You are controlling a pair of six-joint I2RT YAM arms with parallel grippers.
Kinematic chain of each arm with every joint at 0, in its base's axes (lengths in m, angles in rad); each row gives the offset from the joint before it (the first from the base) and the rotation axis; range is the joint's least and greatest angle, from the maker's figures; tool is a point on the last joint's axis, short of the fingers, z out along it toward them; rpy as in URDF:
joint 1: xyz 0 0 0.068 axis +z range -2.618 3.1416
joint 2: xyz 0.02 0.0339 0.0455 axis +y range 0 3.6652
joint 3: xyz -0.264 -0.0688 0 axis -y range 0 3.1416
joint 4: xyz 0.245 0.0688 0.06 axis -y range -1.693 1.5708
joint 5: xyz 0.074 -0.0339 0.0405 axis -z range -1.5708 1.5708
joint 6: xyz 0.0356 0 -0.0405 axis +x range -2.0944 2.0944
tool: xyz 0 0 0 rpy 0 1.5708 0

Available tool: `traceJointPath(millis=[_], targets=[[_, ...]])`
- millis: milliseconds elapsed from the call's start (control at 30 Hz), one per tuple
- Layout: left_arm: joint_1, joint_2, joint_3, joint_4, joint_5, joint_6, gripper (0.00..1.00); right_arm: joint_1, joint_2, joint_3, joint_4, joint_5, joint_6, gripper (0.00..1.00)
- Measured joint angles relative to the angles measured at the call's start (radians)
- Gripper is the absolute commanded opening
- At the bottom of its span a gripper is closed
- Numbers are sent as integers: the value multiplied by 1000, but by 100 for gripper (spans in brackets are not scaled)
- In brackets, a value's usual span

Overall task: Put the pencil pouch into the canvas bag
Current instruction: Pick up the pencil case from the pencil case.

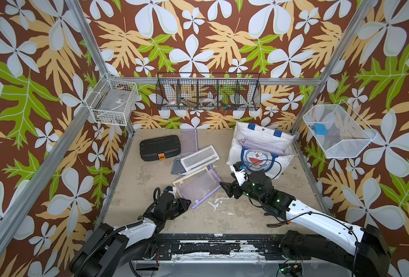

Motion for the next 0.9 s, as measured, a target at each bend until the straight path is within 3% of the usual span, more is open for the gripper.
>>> traceJointPath(millis=[100, 300, 433, 733, 900], targets=[[0, 4, 0, 20, -1, -2, 0, 0, -2, -4, -7, 1, 0, 80], [0, -17, 1, 26, 0, 1, 0, 0, -16, -20, -6, 1, 5, 80], [0, -106, 6, 3, 20, 11, 0, 0, -54, -37, -10, -5, 19, 82], [0, -451, 113, -28, 119, 59, 0, -1, -347, -133, 11, -56, 60, 84], [0, -524, 230, -76, 140, 109, 0, -1, -452, -185, 91, -99, 24, 80]])
